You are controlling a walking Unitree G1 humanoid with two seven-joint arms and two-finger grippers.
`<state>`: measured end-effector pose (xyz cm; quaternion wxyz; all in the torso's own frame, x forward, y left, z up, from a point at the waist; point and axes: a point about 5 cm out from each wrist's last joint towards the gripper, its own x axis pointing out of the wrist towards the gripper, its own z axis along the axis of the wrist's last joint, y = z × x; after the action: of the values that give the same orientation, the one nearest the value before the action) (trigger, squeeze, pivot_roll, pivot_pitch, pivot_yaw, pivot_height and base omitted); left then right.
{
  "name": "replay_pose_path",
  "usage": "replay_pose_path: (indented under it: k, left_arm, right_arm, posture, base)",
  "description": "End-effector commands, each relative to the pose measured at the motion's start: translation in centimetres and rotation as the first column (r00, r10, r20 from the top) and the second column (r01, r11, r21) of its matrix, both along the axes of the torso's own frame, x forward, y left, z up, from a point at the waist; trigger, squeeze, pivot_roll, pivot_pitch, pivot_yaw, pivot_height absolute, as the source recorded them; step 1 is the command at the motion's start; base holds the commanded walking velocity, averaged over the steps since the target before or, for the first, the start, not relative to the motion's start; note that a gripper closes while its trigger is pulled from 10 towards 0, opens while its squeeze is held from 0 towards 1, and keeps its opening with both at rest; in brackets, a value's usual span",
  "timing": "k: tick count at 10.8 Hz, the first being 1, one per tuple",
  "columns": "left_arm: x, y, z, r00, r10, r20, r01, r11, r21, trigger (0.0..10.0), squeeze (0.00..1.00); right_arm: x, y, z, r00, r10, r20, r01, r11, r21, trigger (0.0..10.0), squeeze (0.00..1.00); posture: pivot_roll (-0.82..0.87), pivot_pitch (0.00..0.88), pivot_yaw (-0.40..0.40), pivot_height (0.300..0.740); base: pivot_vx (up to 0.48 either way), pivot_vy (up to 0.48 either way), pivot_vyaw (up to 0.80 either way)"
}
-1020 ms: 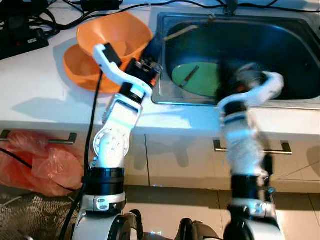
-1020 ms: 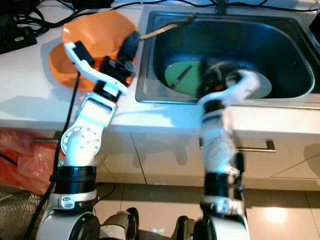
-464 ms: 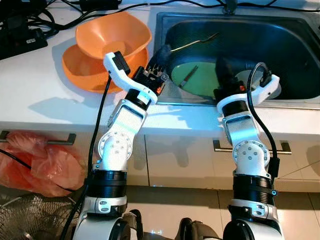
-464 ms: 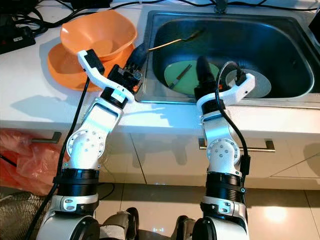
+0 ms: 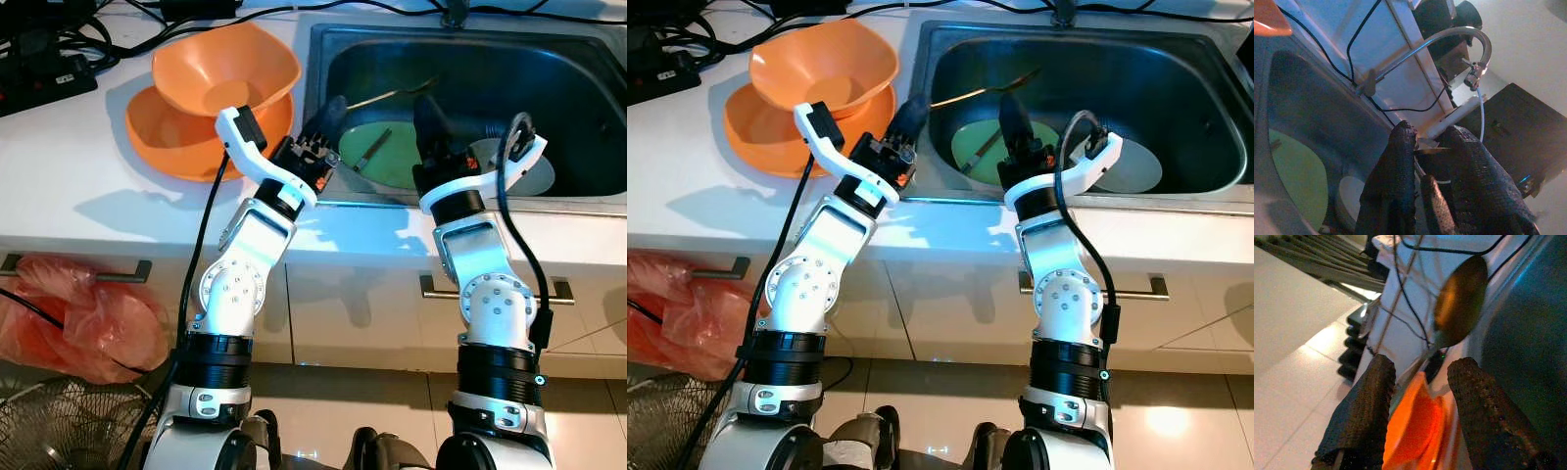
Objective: Kitchen organization
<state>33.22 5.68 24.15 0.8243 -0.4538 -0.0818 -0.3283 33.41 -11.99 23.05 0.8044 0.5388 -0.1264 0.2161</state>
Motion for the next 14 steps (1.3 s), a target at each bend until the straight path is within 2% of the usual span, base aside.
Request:
replay_pose_path:
  k: [1, 2, 6, 14]
  left_arm:
    - [-0.9, -2.5, -0.8, 0.997, -0.073, -0.039, 0.07, 0.995, -0.073, 10.0, 0.0]
    - [-0.9, -2.7, -0.8, 0.996, -0.08, -0.036, 0.078, 0.994, -0.07, 10.0, 0.0]
    - [-1.2, -3.2, -0.7, 0.994, -0.109, -0.022, 0.107, 0.993, -0.057, 10.0, 0.0]
    - [-1.7, -3.8, -0.6, 0.989, -0.149, -0.007, 0.149, 0.989, -0.02, 10.0, 0.0]
  right_arm:
    - [-0.5, 0.8, 0.0, 0.999, 0.036, 0.008, -0.036, 0.998, 0.06, 10.0, 0.0]
    - [-0.8, 1.1, 0.2, 0.997, 0.064, 0.03, -0.066, 0.995, 0.068, 10.0, 0.0]
    - [-0.8, 1.5, 0.0, 0.996, 0.091, 0.015, -0.092, 0.994, 0.058, 10.0, 0.0]
    - [-0.2, 1.2, -0.3, 0.997, 0.072, -0.003, -0.072, 0.997, 0.042, 10.0, 0.0]
  posture:
    - [0.07, 0.165, 0.021, 0.74]
    - [0.07, 0.161, 0.022, 0.74]
    - [0.08, 0.171, 0.021, 0.74]
    - [0.09, 0.191, 0.017, 0.74]
  base:
    - [0.0, 0.0, 0.0]
    - [0.0, 0.0, 0.0]
    - [0.0, 0.0, 0.0]
    - [0.0, 0.0, 0.0]
